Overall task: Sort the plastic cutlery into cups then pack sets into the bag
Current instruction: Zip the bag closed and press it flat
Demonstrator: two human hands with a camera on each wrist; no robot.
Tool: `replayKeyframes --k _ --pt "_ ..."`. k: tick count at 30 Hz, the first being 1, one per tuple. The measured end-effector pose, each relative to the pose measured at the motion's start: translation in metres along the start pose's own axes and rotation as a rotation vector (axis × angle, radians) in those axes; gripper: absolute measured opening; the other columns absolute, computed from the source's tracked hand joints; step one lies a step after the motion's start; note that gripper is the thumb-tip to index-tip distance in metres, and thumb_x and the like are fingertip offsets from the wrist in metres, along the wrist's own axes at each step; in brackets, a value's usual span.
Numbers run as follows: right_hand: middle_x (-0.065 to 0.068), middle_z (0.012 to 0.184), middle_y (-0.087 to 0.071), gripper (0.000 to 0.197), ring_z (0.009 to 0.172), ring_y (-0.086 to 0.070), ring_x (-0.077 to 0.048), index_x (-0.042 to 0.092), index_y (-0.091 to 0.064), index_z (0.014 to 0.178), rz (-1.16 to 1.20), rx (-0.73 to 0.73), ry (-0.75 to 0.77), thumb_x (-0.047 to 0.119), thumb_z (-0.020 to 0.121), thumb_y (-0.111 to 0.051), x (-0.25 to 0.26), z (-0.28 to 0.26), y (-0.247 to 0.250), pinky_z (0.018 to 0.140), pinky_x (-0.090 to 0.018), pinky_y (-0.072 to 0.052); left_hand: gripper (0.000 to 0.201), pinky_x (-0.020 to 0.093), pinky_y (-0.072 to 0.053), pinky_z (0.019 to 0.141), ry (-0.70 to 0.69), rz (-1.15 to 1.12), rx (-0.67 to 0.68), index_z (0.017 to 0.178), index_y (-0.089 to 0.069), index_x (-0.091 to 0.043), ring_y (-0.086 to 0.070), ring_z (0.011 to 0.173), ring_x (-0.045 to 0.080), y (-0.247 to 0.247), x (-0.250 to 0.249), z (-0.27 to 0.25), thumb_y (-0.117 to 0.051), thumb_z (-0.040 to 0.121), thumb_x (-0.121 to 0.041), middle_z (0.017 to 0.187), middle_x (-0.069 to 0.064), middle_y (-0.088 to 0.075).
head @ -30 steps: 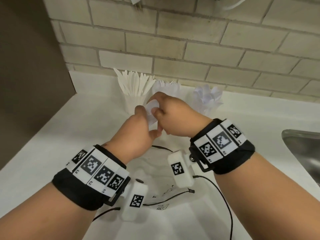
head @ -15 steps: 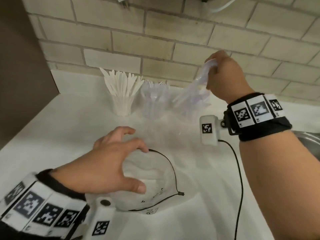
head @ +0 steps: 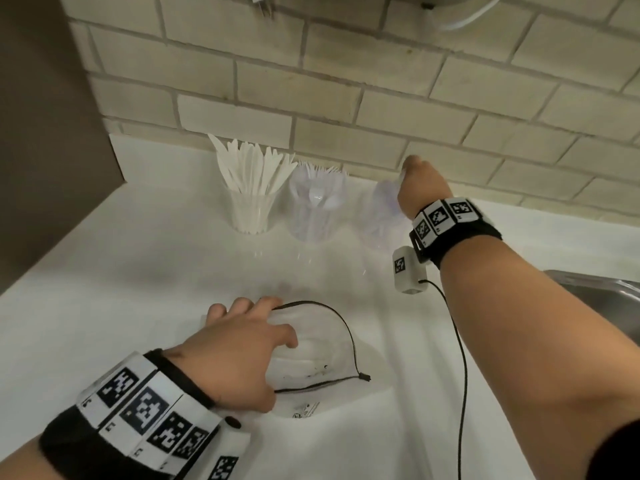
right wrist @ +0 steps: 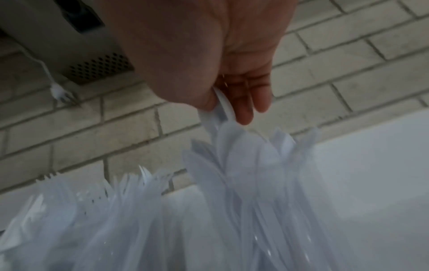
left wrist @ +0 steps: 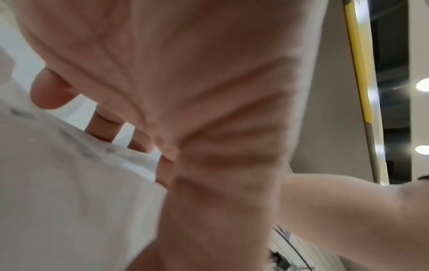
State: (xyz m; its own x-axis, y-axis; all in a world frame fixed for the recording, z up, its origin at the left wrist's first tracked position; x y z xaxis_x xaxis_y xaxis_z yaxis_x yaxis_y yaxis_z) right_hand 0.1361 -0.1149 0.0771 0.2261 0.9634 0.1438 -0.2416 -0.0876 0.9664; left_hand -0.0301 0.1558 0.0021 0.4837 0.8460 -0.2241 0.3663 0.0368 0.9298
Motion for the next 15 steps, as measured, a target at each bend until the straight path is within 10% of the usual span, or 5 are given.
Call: replayKeyframes --k 5,9,15 --pt "-0.010 0.132 -0.051 0.036 0.126 -0.041 -0.032 0.017 -0.037 0.133 -0.161 0.165 -0.023 0.025 0.099 -0.026 -0.005 -0.003 -0.027 0.101 -0.049 -0.031 0.058 0.029 -0.021 0.099 0.012 -0.059 -0.029 0.127 -0.042 -0.044 -0.027 0.124 0.007 0.000 0.011 0.002 -0.059 0.072 -0.046 0.136 -0.022 -0.029" --pt "-0.001 0.159 -0.022 0.057 0.147 -0.014 -0.024 0.017 -0.012 0.152 -0.092 0.089 -0.018 0.041 0.101 -0.017 -0.005 -0.007 -0.020 0.115 -0.054 -0.013 0.034 0.031 -0.023 0.101 0.039 -0.078 -0.092 0.121 -0.051 -0.039 -0.040 0.117 0.006 0.001 0.013 0.009 -0.048 0.088 -0.046 0.126 -0.022 -0.044" --pt "-0.008 0.143 -0.048 0.050 0.134 -0.041 -0.028 0.013 -0.051 0.136 0.396 -0.092 0.151 0.044 0.099 -0.037 0.026 -0.067 0.001 0.110 -0.037 -0.033 0.036 0.037 -0.048 0.079 0.251 -0.517 -0.530 0.088 -0.062 -0.008 -0.061 0.078 0.025 0.014 0.027 0.021 -0.048 0.094 -0.040 0.079 0.006 -0.062"
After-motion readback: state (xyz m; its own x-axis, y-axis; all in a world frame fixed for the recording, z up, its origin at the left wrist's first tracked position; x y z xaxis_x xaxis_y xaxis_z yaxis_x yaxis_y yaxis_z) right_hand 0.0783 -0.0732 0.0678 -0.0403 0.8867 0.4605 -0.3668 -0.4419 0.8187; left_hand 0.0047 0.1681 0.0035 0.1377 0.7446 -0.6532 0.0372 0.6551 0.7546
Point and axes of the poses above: each hand's wrist, its own z-axis towards the middle knuckle, its own y-axis out of the back of the hand, x = y × z, the point moved 1 cm from there along z, towards the middle knuckle
